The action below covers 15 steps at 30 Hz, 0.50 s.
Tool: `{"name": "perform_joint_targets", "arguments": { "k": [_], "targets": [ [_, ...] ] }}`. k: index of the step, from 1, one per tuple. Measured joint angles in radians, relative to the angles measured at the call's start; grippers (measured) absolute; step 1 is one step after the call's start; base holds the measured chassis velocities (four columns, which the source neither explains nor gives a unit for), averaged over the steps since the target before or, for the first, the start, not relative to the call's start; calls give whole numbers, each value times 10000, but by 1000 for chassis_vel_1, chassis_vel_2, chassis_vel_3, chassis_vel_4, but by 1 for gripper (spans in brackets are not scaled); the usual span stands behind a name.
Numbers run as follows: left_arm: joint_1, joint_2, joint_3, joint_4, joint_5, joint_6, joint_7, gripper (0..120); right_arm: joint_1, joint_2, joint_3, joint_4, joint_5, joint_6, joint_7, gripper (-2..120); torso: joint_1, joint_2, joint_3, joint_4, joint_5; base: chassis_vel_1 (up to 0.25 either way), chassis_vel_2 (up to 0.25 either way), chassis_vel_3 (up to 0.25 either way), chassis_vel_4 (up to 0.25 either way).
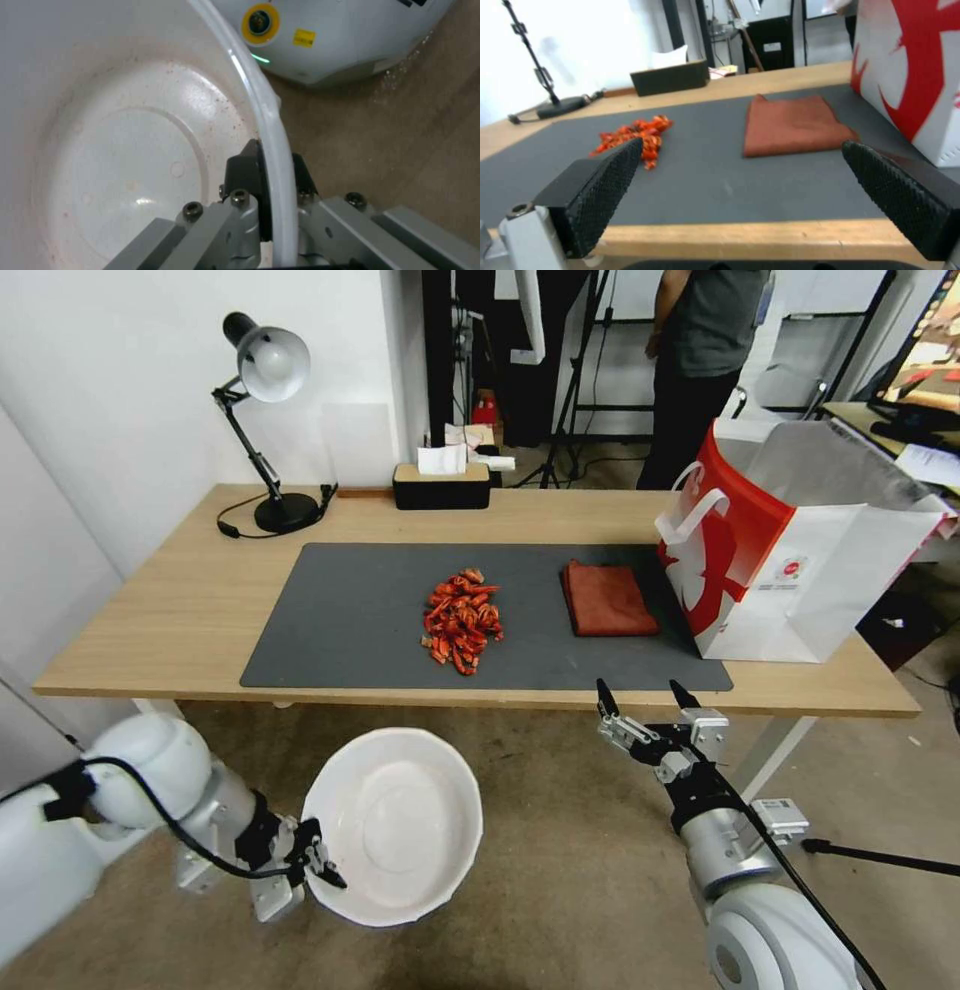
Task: Sweep shrimp from table into container with towel, then put container into takeout bag.
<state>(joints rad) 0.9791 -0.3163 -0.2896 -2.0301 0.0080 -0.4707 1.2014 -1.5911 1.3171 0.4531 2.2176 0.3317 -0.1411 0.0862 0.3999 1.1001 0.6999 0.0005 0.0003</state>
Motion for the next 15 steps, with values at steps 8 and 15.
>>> {"name": "perform_joint_targets", "arguments": {
  "k": [8,15],
  "targets": [
    [275,-85,240,-509,564,-147,7,0,-109,81,59,117,-16,5,6,100,0,0,0,-6,-4,0,0,0,0],
    [727,-386,677,-730,1592,-450,72,0,-163,121,128,305,-22,6,16,100,0,0,1,-3,-3,0,0,0,0]
  ]
}}
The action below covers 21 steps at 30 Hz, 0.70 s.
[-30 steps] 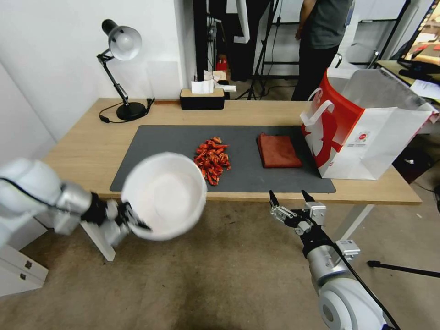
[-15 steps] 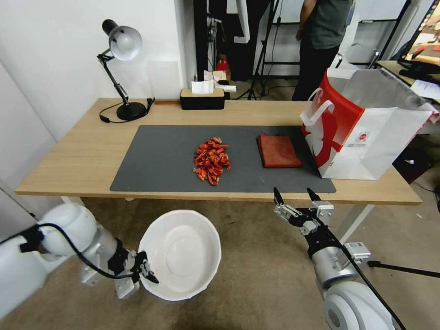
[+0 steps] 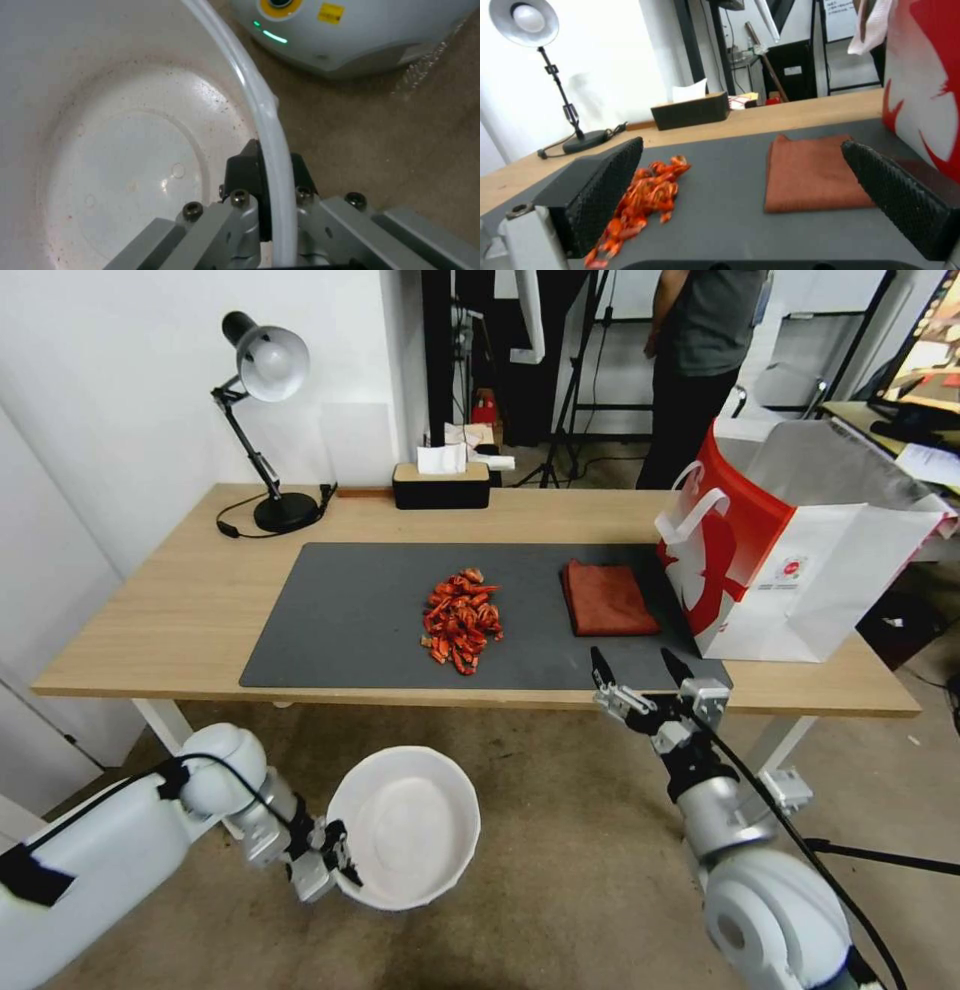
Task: Sweep shrimp from table into container with towel, then put container into takeout bag.
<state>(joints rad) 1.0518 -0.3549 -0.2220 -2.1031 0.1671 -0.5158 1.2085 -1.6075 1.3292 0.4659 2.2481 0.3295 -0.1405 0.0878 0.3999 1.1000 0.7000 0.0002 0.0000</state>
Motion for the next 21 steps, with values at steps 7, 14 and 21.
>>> {"name": "perform_joint_targets", "arguments": {
  "k": [7,14,21],
  "targets": [
    [133,-306,385,302,597,-107,68,0,-42,-21,23,87,16,4,4,100,0,0,0,-1,2,0,0,0,0],
    [-553,-1412,2182,2051,1682,-397,168,0,54,-163,-17,302,386,12,13,100,0,-2,0,-3,0,0,0,0,0],
    [-1802,-2443,3604,3812,1942,-551,172,0,618,-765,-303,162,1184,516,255,100,2,-2,2,-1,1,0,0,0,0]
  ]
}}
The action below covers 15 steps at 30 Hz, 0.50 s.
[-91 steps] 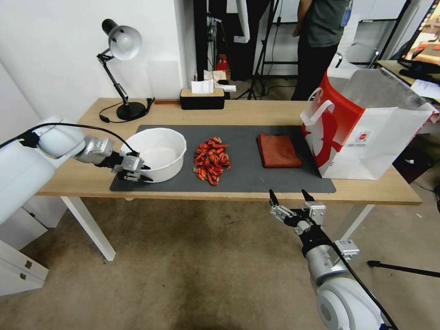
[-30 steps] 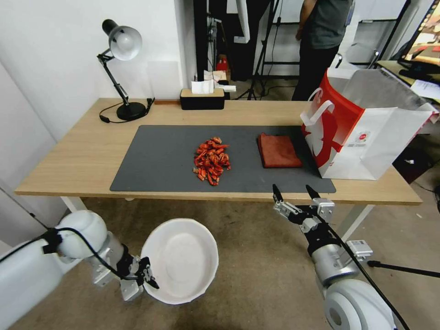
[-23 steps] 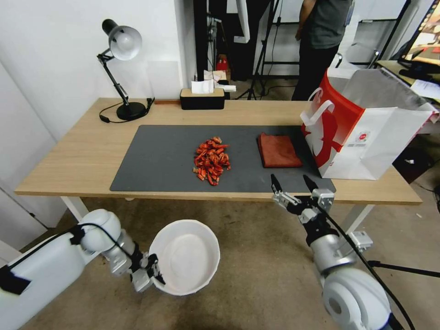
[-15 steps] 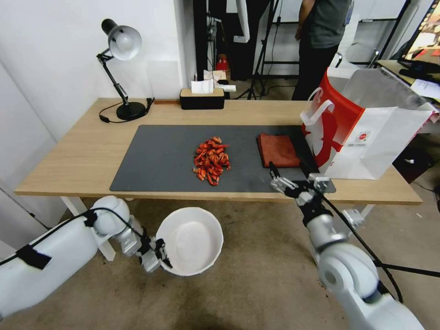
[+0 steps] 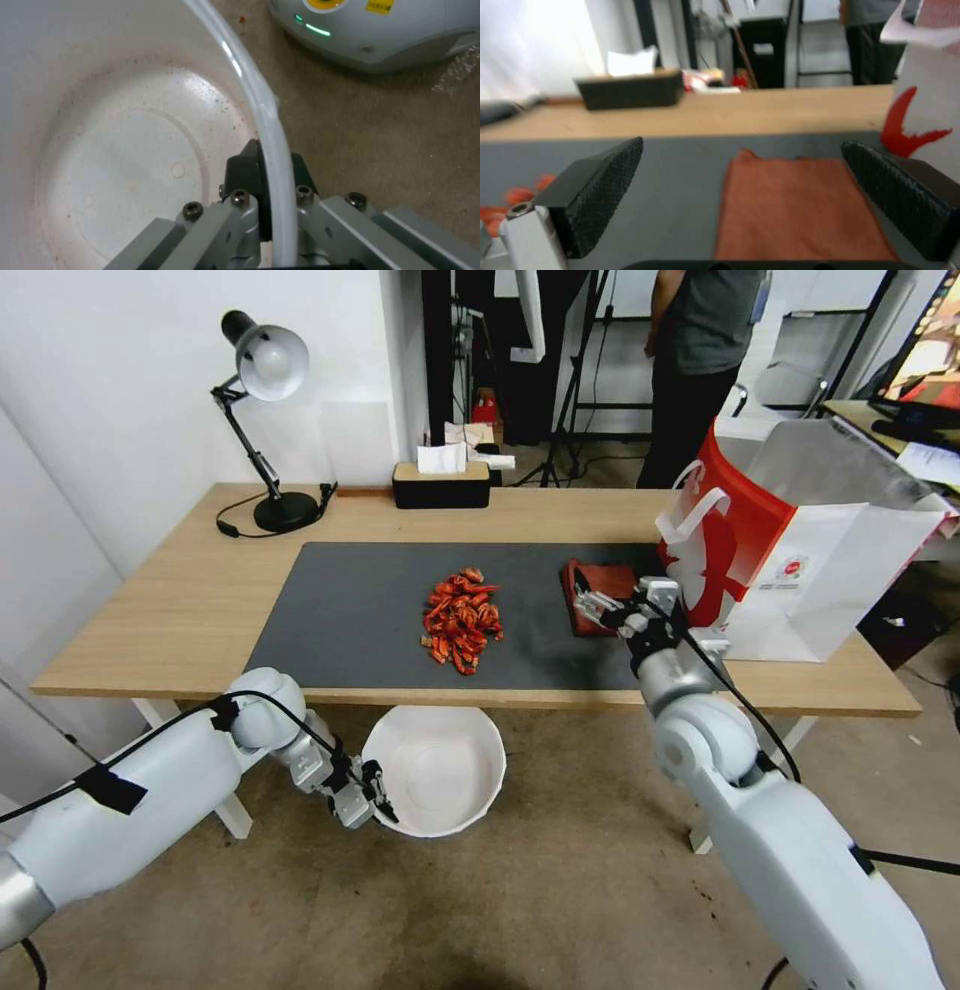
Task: Sweep shrimp from table into container with towel, then put container into takeout bag.
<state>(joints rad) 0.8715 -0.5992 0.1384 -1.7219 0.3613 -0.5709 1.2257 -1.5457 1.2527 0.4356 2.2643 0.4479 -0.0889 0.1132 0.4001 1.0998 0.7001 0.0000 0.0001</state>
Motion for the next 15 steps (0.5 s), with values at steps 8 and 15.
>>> {"name": "perform_joint_targets", "arguments": {
  "k": [8,15],
  "targets": [
    [-2099,-851,1413,1535,-438,11,-25,0,2113,-1268,-688,-1377,1498,320,488,100,2,0,1,-2,4,0,0,0,0],
    [-3214,-1293,2122,2010,-647,79,-72,0,4742,-1717,-1830,-3135,2191,229,1192,100,2,-1,1,1,-1,0,0,0,0]
  ]
}}
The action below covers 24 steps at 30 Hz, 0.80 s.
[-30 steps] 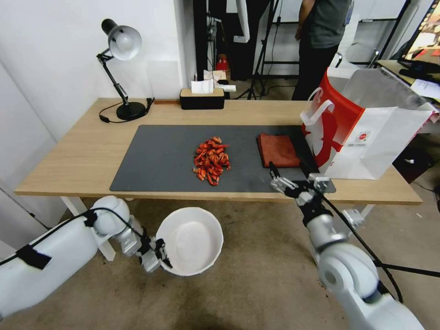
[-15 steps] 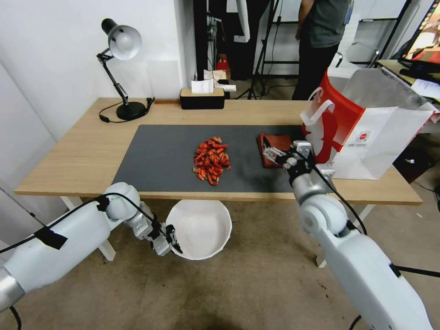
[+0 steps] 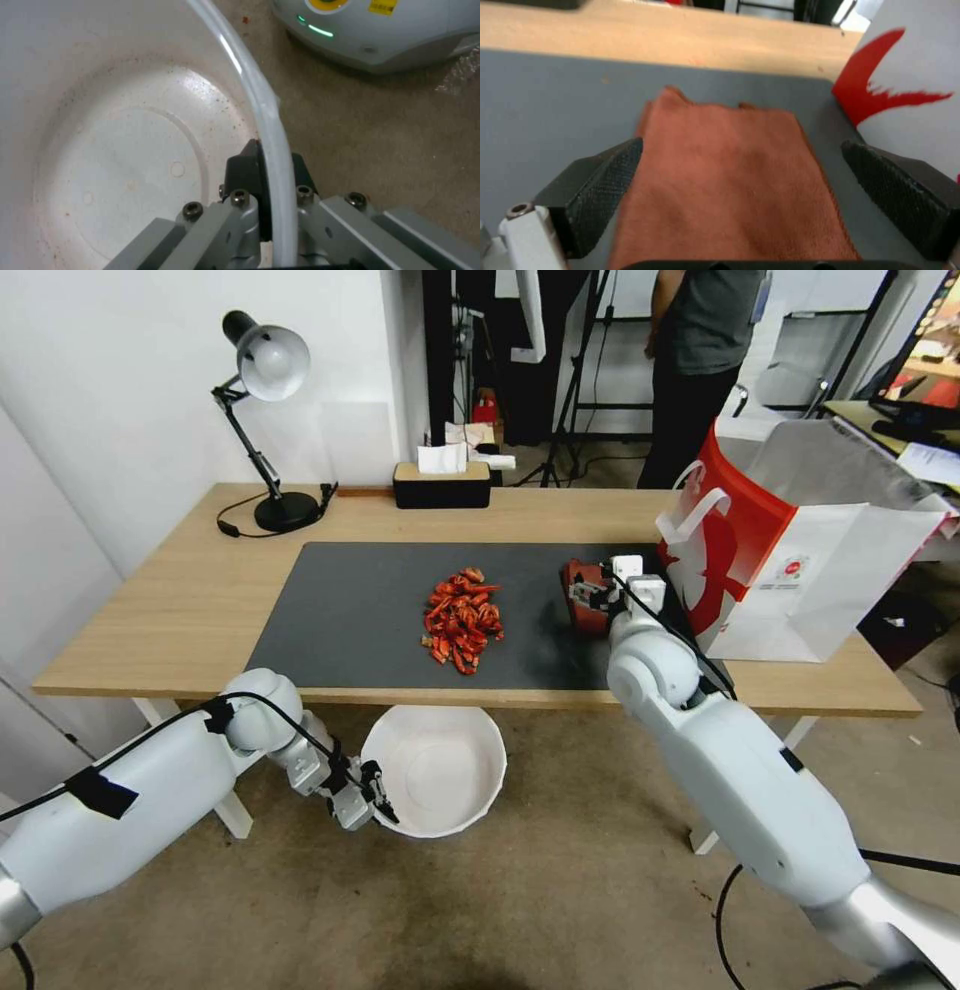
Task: Sweep shrimp from table into container with towel, then put container into takeout bag.
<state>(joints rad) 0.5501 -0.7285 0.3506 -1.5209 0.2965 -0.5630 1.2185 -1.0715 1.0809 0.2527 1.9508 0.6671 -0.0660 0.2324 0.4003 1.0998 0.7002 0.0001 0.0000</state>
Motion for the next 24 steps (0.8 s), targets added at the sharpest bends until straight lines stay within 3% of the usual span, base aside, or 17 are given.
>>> {"name": "perform_joint_targets", "arguments": {
  "k": [6,10,18,20,24],
  "targets": [
    [-186,-89,113,41,-163,121,-4,0,1496,-85,-740,-988,-37,-879,760,100,0,0,0,-2,1,0,0,0,0],
    [-182,-90,119,-5,-196,163,-6,0,1818,-97,-941,-1196,-142,-1219,1074,100,0,0,0,0,0,0,0,0,0],
    [-147,53,119,-213,-221,227,-29,0,3279,-70,-2118,-2010,-284,-2931,2668,100,-2,2,-2,0,0,0,0,0,0],
    [-128,119,110,-265,-223,229,-111,0,3810,84,-2429,-2347,-81,-3612,3560,96,-2,2,-1,1,-1,0,0,0,0],
    [-104,135,82,-290,-220,229,-152,0,4363,262,-2662,-2898,131,-4214,4070,86,-3,3,-1,-1,-1,0,0,0,0]
  ]
}}
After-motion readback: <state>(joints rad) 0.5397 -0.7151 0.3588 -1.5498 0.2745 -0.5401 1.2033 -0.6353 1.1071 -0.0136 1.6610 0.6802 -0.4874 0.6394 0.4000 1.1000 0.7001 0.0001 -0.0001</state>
